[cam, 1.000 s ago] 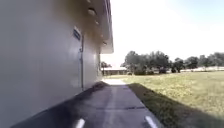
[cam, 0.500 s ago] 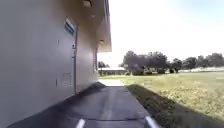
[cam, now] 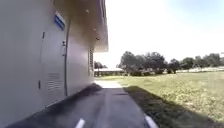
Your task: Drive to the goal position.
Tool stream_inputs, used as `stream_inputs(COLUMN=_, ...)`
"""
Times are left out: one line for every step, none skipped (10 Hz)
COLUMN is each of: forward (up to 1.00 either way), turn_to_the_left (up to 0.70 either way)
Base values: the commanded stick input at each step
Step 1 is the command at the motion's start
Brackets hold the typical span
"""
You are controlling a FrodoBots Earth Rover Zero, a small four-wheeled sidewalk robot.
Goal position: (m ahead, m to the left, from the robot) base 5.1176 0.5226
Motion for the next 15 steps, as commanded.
stream_inputs(forward=0.70, turn_to_the_left=0.15)
stream_inputs(forward=0.70, turn_to_the_left=0.00)
stream_inputs(forward=0.70, turn_to_the_left=0.00)
stream_inputs(forward=0.70, turn_to_the_left=0.00)
stream_inputs(forward=0.70, turn_to_the_left=0.00)
stream_inputs(forward=0.70, turn_to_the_left=0.00)
stream_inputs(forward=0.70, turn_to_the_left=0.00)
stream_inputs(forward=0.70, turn_to_the_left=0.00)
stream_inputs(forward=0.70, turn_to_the_left=0.00)
stream_inputs(forward=0.70, turn_to_the_left=0.00)
stream_inputs(forward=0.70, turn_to_the_left=0.00)
stream_inputs(forward=0.70, turn_to_the_left=0.00)
stream_inputs(forward=0.70, turn_to_the_left=0.00)
stream_inputs(forward=0.70, turn_to_the_left=0.00)
stream_inputs(forward=0.70, turn_to_the_left=0.00)
